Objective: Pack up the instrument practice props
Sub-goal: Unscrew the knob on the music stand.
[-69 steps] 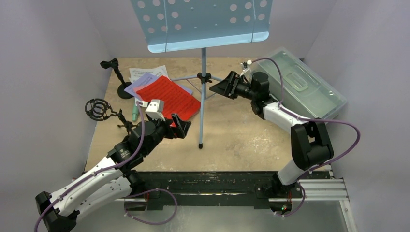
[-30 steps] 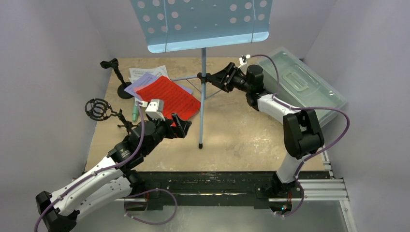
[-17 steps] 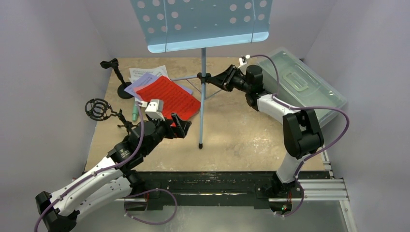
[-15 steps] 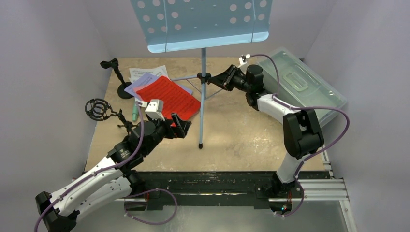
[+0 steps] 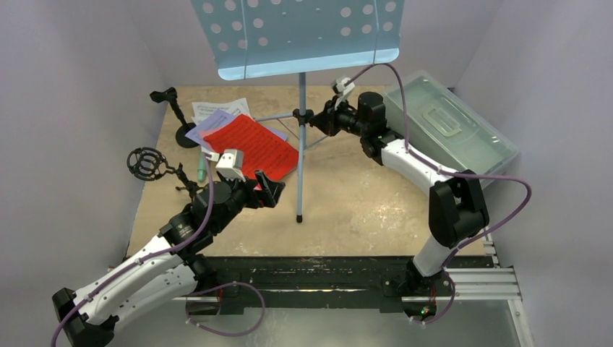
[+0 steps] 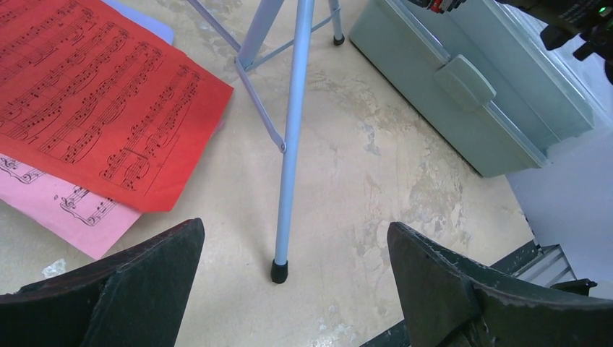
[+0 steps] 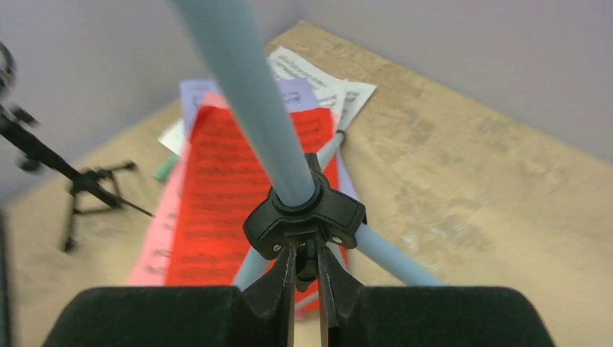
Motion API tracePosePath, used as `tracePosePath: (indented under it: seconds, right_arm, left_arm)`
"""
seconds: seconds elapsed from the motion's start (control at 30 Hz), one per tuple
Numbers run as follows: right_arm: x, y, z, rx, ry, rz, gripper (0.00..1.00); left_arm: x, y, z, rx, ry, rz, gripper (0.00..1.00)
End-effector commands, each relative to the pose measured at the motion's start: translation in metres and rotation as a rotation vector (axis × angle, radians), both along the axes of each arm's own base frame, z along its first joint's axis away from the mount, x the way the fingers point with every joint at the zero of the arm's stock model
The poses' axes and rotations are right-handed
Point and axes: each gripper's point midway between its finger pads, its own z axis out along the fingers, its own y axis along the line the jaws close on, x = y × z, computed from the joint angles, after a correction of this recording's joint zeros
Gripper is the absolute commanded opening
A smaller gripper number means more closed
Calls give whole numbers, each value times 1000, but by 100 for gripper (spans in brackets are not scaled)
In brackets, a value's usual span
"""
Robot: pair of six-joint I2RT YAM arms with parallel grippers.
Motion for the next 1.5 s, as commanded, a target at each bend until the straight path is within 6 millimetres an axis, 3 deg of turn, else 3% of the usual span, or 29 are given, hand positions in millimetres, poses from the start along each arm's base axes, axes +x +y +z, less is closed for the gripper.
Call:
tracePosePath:
  seconds: [0.0, 0.2, 0.33, 0.4, 0.53, 0.67, 0.8, 0.93, 1.1, 1.2, 1.37, 1.47]
  right_arm:
    - [-15, 12, 25, -333, -462, 112, 0]
    - [3, -12, 35, -549, -646, -2, 1]
    - [7, -26, 39, -718, -794, -67, 11]
    - [6, -29, 40, -759, -831, -86, 25]
    - [-9, -25, 42, -708, -768, -32, 68]
    - [-43, -16, 34, -600, -640, 87, 88]
    - [-77, -16, 15, -550, -528, 191, 99]
    - [-105, -19, 6, -515, -445, 286, 99]
    - [-134, -30, 3, -435, -323, 411, 99]
    - [-148, -41, 1, -420, -297, 441, 99]
    - [-161, -59, 14, -348, -323, 398, 99]
    - [-171, -64, 4, -324, -341, 401, 99]
  left_arm:
    - [3, 4, 17, -22, -39, 19, 98]
    - [3, 3, 18, -14, -43, 12, 98]
    - [4, 3, 19, -11, -47, 11, 98]
    - [4, 2, 18, -7, -44, 9, 98]
    - [5, -2, 17, 6, -58, -12, 99]
    - [5, -11, 25, 24, -142, -85, 99]
    - [6, -21, 41, 46, -265, -150, 99]
    - [11, -34, 51, 65, -378, -207, 100]
    - [24, -52, 49, 102, -459, -241, 100]
    - [38, -58, 49, 124, -501, -218, 100]
    - [68, -68, 56, 165, -568, -167, 100]
    - [88, -71, 68, 157, -634, -120, 97]
